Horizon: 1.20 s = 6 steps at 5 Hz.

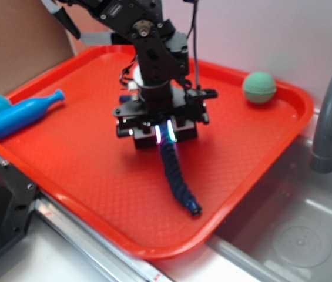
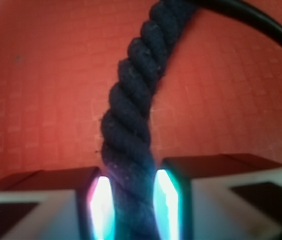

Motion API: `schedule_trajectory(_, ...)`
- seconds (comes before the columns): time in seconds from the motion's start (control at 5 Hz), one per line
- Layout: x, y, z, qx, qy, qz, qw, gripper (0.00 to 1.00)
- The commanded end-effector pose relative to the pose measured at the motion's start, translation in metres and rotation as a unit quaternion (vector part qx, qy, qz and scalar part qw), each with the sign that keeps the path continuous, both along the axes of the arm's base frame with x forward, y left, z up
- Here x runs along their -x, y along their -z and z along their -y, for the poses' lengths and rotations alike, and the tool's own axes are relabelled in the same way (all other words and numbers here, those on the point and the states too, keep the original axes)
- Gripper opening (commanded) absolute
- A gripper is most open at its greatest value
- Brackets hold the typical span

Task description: Grab the blue rope.

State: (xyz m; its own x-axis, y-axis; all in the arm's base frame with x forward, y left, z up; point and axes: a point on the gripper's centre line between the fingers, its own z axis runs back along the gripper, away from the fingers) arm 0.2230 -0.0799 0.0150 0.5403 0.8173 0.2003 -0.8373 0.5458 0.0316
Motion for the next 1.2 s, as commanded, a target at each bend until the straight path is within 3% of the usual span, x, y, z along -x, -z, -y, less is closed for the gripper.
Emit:
schedule_trajectory(0.0,0.0,-0.063,-0.009,-0.01,0.058,-0.017,0.998,0.0)
schedule_trajectory(0.2,0.002,-0.109,-0.001,0.026,0.182,-0.014,0.983,0.0)
schedule_trajectory(0.4,0.012,-0.152,0.005,0.066,0.304,-0.013,0.95,0.0)
schedule_trajectory(0.6,0.023,-0.189,0.006,0.063,0.388,-0.001,0.919,0.0)
schedule_trajectory(0.8,0.031,-0.211,0.003,0.058,0.394,0.016,0.917,0.0)
schedule_trajectory(1.0,0.032,-0.214,-0.004,0.064,0.365,0.008,0.929,0.0)
